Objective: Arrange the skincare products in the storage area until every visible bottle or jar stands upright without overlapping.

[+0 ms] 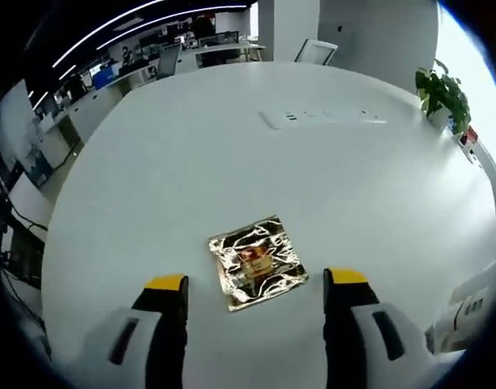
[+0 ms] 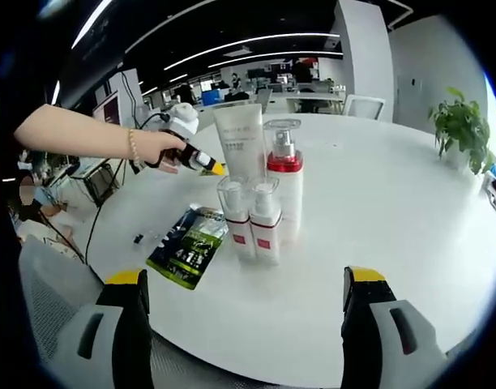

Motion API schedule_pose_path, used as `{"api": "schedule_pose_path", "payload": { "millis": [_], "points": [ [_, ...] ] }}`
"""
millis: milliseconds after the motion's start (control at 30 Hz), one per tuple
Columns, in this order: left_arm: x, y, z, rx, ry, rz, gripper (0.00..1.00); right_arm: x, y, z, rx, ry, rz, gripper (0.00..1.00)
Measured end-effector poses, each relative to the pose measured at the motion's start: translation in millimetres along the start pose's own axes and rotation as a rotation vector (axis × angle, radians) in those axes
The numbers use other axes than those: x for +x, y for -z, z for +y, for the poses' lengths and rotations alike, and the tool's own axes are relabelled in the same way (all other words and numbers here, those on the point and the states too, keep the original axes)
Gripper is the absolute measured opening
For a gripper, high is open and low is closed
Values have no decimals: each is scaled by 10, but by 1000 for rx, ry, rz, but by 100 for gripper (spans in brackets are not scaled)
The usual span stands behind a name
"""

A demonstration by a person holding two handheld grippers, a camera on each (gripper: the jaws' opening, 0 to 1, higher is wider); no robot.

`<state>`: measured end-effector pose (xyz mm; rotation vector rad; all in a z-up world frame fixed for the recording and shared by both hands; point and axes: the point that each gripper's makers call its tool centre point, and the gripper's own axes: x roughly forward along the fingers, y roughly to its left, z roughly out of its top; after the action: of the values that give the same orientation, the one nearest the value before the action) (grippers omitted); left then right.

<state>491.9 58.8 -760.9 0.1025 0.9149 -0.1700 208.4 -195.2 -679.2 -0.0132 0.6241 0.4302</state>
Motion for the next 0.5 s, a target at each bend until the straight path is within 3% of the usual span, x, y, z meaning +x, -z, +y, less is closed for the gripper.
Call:
{"api": "schedule_pose_path", "payload": {
  "millis": [300,433,500],
  "points": [
    [17,-54,22,10,-9,-23,58,4,10,-16,12,0,2,99],
    [39,-81,34,35,-4,-33,39,1,12,-22,13,3,2,99],
    [24,-68,23,38,1,-35,40,0,12,-23,9,5,2,99]
  ]
}}
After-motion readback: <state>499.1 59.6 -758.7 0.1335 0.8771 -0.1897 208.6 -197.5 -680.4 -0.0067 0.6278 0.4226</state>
